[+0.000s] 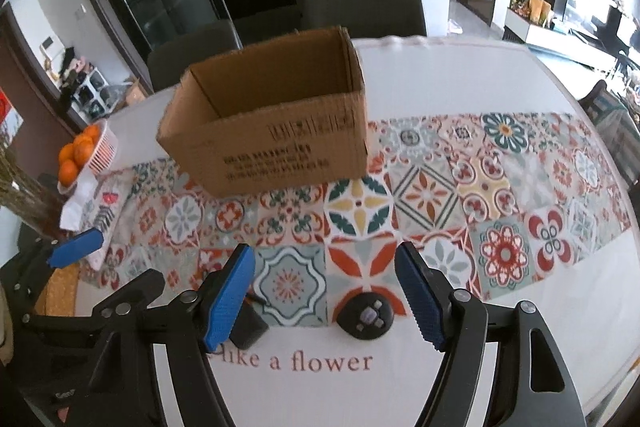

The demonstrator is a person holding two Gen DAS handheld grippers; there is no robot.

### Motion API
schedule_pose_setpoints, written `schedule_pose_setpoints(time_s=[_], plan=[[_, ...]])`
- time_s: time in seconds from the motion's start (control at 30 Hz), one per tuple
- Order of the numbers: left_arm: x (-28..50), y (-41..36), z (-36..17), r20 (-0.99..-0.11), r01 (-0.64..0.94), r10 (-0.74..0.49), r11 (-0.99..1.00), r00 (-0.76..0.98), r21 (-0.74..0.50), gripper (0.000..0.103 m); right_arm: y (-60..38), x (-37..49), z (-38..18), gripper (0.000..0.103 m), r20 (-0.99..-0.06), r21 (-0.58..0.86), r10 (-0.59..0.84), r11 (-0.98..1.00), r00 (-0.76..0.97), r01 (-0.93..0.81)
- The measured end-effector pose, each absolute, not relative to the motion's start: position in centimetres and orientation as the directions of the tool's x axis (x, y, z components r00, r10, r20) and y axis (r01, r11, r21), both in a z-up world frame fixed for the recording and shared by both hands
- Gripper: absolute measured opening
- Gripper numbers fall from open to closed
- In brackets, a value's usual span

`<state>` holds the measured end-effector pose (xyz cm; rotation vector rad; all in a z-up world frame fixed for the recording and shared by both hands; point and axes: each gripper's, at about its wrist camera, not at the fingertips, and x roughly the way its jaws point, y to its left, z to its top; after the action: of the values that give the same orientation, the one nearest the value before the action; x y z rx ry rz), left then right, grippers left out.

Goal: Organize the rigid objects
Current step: 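Withdraw both tools from the box toward the black adapter and round gadget, then grasp the black power adapter with the left tool while the right tool grasps the black round gadget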

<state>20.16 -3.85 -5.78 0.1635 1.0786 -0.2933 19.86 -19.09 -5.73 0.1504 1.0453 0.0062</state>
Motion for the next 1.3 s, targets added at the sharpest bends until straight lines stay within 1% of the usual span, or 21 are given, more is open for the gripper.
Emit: schedule_pose_setpoints(time_s=[0.1, 0.37, 0.8, 1.17, 1.3], plan=[[20.1, -3.9, -6.8, -0.902, 0.324, -0.163, 0.946, 0.401, -0.027, 0.087, -19.2, 19.7, -6.7, 0.074, -0.879, 0.126, 0.078, 0.989, 0.47, 0.072], [20.3, -4.2, -9.0, -0.936, 0.348, -0.201, 0.933, 0.29, -0.092, 0.087, -19.4, 19.7, -9.3, 0.074, -0.913, 0.183, 0.138, 0.979, 0.384, 0.084], [20.9, -5.4, -14.5, -0.977, 0.398, -0.201, 0.904, 0.074, -0.156, 0.087, -20.1, 20.0, -13.5, 0.074, -0.962, 0.146, 0.113, 0.983, 0.247, 0.116], [21.5, -6.4, -18.0, -0.991, 0.43, -0.135, 0.894, -0.006, -0.124, 0.087, -21.0, 21.0, -16.9, 0.074, -0.985, 0.13, 0.11, 0.981, 0.134, 0.146], [21.7, -6.3, -18.9, -0.99, 0.418, -0.135, 0.898, -0.03, -0.135, 0.087, -21.1, 21.5, -17.9, 0.074, -0.99, 0.113, 0.099, 0.983, 0.1, 0.144]])
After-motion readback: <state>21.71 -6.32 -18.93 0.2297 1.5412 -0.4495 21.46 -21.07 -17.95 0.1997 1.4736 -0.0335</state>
